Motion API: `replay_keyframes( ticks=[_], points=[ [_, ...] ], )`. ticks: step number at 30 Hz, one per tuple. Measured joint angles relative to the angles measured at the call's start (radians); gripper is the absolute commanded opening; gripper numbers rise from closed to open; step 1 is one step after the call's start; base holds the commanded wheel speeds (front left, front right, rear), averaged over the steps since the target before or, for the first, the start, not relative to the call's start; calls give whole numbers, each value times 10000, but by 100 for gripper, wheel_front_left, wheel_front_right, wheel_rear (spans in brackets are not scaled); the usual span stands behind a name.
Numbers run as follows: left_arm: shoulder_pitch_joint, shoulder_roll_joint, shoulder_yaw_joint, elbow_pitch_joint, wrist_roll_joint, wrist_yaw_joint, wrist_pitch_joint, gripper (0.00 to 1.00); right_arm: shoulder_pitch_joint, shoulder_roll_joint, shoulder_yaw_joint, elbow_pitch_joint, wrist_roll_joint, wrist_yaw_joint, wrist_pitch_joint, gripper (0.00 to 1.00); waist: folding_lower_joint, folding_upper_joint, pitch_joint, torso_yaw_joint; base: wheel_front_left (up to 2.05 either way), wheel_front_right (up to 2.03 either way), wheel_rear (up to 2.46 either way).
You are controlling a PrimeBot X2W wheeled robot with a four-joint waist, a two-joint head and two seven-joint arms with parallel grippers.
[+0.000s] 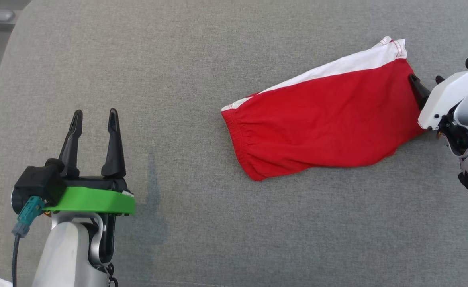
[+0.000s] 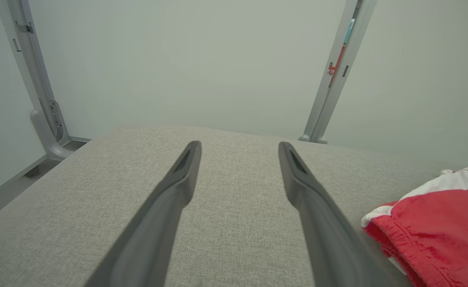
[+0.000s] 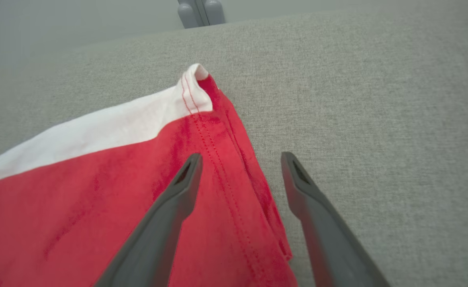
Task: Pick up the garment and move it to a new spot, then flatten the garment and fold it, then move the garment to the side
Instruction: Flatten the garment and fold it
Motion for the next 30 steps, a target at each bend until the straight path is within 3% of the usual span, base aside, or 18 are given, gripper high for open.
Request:
replay_keyframes(
  ticks=[16, 17, 19, 20, 30],
  points=[
    [289, -238, 232, -127, 280, -140, 0, 100, -798, 194, -146, 1475, -100, -2, 734, 100, 0, 0, 490, 407, 0, 0, 0],
    [289, -224, 211, -134, 268, -140, -2, 100, -846, 196, -84, 1488, -79, -2, 903, 81, 0, 0, 512, 417, 0, 0, 0],
    [289, -217, 188, -134, 238, -140, 0, 100, -912, 182, 38, 1457, -31, -4, 1112, 6, 0, 0, 552, 421, 0, 0, 0],
    [289, -215, 182, -136, 219, -140, -2, 100, -915, 178, 69, 1429, -15, -4, 1126, 0, 0, 0, 564, 418, 0, 0, 0],
    [273, -211, 54, -75, 81, -140, 0, 100, -682, -77, 111, 993, 226, 21, 341, 0, 0, 0, 507, 246, 0, 0, 0]
  ],
)
